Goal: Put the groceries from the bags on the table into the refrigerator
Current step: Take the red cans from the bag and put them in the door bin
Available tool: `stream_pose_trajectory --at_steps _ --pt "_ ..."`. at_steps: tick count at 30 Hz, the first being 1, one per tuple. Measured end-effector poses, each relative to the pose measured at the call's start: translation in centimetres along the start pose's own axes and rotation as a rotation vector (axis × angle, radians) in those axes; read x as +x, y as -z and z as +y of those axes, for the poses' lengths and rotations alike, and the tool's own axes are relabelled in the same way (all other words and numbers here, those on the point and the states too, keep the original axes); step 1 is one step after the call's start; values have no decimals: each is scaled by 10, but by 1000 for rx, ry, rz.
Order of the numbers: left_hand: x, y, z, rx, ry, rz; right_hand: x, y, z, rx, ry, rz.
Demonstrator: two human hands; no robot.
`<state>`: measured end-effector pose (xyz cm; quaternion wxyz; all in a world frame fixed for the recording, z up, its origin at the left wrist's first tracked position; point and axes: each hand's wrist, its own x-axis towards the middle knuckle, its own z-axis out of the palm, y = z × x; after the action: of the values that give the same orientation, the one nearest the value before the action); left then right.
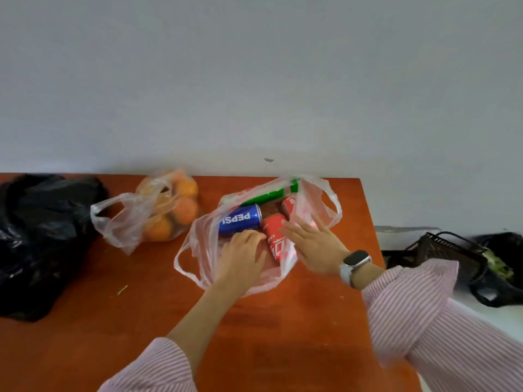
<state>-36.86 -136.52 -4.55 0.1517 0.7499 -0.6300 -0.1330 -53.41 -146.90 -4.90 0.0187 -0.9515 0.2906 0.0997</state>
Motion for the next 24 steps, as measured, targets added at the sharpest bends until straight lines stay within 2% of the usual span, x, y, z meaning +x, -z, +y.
stream_pose_trajectory --at_steps 3,6,9,12,16,19,22,24 --pt "22 -10 -3 66 -68 -82 5 -17 25 -46 25 -48" --pt "42 -18 -1 177 -214 -141 -9 -30 49 -42 -77 -30" --pt "61 -27 5 303 -447 -219 -18 -37 58 201 -223 -4" --pt "84 -30 8 395 -547 -345 -8 -43 57 511 -412 5" --pt "99 -33 -1 500 -675 -376 12 -51 39 709 -586 142" --pt "101 -34 -9 497 -743 -362 20 -54 31 668 -637 244" --pt "105 -36 -16 438 -791 -237 23 -55 33 513 -569 283" --pt "108 -34 -19 401 -747 -151 23 -55 37 421 -525 288"
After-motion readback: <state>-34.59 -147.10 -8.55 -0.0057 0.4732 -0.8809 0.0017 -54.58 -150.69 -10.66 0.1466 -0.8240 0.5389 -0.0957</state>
